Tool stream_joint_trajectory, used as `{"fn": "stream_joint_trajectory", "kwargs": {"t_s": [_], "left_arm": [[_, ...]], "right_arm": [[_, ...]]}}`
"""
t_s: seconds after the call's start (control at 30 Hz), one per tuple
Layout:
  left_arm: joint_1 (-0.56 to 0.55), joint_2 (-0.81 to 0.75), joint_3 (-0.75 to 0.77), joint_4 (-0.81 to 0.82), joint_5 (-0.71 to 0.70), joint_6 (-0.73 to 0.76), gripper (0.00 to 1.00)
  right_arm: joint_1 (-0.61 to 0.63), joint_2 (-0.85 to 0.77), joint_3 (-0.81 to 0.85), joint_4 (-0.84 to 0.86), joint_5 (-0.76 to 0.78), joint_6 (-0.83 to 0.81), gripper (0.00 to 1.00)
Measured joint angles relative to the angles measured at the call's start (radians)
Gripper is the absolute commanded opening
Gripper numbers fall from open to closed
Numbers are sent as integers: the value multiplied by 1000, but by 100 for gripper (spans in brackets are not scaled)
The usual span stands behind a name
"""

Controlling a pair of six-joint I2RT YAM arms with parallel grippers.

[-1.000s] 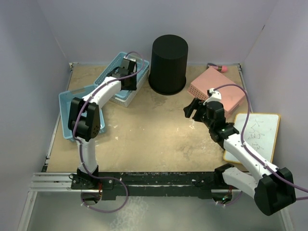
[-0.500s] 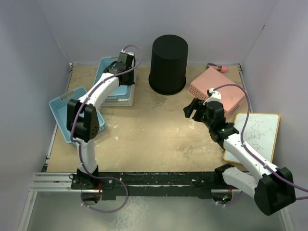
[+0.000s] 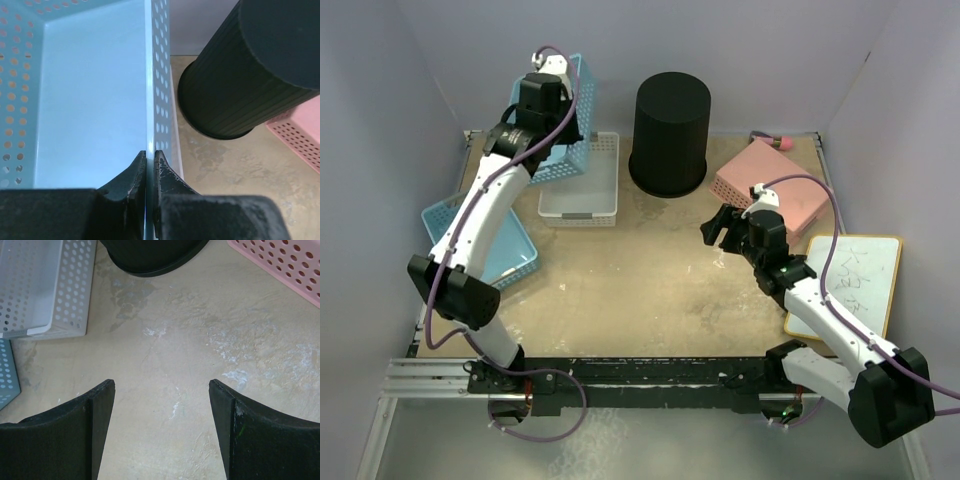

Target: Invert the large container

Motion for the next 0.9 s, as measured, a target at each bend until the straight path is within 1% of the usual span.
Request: {"fn": "stream_joint_trajectory", "kwargs": {"t_s": [0.13, 0.23, 0.33, 0.47, 0.6, 0.7, 0.77, 0.9], "left_arm": [[0, -69, -16, -3, 56, -27, 0], [0, -155, -100, 10, 135, -66, 0], [0, -289, -264, 45, 249, -134, 0], [-1, -460, -497, 119, 413, -234, 0], [-13, -629, -746, 249, 589, -386, 0], [-35, -696, -874, 379, 694, -511, 0], [-63, -700, -923, 459, 745, -576, 0], [-164, -653, -997, 627, 813, -681, 0]], "right_arm": [[0, -2, 0, -9, -8, -1, 79], [0, -6, 11, -50, 22, -17, 87], [0, -10, 53, -116, 101, -42, 91], [0, -10, 119, -175, 204, -76, 94], [0, -16, 153, -204, 282, -107, 96], [-1, -21, 161, -217, 318, -122, 98], [-4, -19, 176, -237, 332, -128, 98], [-26, -8, 257, -302, 333, -131, 100]]}}
